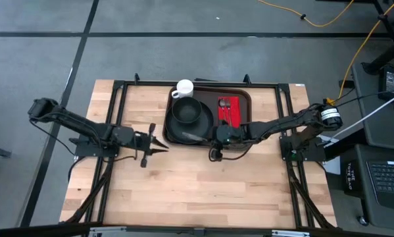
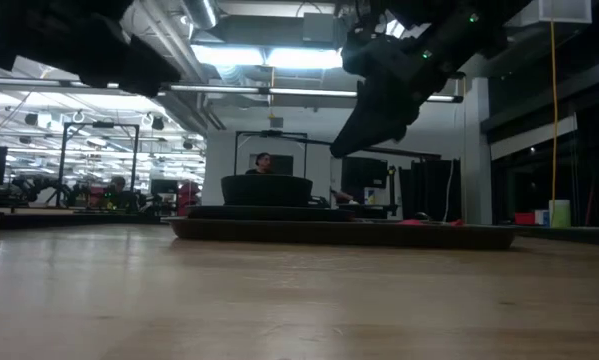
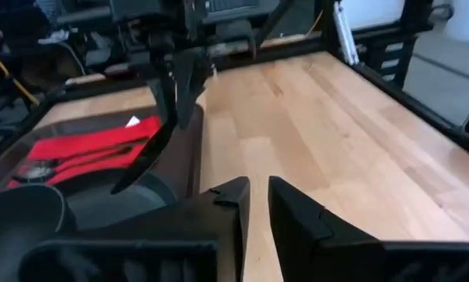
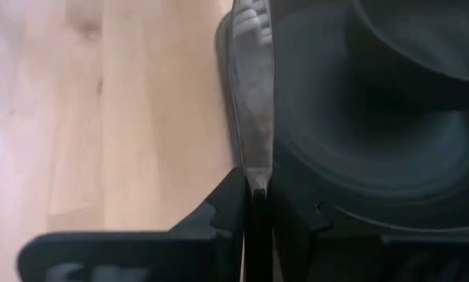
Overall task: Set up tray
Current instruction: Put the black knife on the red napkin to the right of the black fork
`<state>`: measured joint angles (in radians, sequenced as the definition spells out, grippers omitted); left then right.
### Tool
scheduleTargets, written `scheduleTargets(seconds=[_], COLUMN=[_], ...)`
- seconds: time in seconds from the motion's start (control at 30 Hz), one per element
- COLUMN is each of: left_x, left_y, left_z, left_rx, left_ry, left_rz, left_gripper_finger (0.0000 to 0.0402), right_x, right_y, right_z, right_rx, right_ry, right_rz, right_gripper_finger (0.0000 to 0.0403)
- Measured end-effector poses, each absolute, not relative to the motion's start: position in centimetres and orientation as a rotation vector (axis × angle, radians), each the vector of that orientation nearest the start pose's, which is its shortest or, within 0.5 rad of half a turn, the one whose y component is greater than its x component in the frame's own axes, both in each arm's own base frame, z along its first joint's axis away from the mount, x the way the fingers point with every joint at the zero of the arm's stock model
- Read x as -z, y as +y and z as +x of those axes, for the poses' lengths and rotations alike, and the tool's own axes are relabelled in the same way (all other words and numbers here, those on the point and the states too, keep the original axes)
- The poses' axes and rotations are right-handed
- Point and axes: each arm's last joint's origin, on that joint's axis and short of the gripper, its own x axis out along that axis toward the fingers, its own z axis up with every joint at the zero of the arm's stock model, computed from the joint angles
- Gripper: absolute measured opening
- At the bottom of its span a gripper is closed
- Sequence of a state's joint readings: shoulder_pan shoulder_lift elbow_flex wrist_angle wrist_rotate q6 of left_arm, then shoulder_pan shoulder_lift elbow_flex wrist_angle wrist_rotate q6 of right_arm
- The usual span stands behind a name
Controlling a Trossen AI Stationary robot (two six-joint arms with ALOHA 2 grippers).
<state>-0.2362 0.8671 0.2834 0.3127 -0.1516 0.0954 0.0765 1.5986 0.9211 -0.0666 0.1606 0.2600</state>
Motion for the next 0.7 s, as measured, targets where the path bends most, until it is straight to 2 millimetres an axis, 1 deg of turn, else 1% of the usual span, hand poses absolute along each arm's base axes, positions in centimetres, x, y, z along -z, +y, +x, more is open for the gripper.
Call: scheduleTargets(seconds=[0.13,0.23,0.4,0.53,0.7], left_x=[-19.5,-19.2,-18.8,-18.2,-17.1], left_y=[-3.5,-3.3,-2.9,-2.6,-2.1], left_z=[16.4,15.4,13.7,12.6,11.6], left_rx=[0.115,0.12,0.115,0.107,0.122], left_ry=[0.212,0.171,0.072,0.013,-0.037], left_rz=[0.147,0.182,0.221,0.239,0.22], left_gripper_finger=[0.0033,0.0025,0.0012,0.0002,0.0003], right_x=[-19.6,-20.0,-21.4,-22.4,-23.3], right_y=[1.8,1.8,1.9,1.7,1.5], right_z=[32.6,32.8,33.5,33.9,33.8], right_rx=[0.23,0.245,0.243,0.306,0.357], right_ry=[0.709,0.697,0.658,0.619,0.579], right_rz=[0.136,0.133,0.138,0.118,0.136], right_gripper_finger=[0.0051,0.0051,0.0051,0.0051,0.0051])
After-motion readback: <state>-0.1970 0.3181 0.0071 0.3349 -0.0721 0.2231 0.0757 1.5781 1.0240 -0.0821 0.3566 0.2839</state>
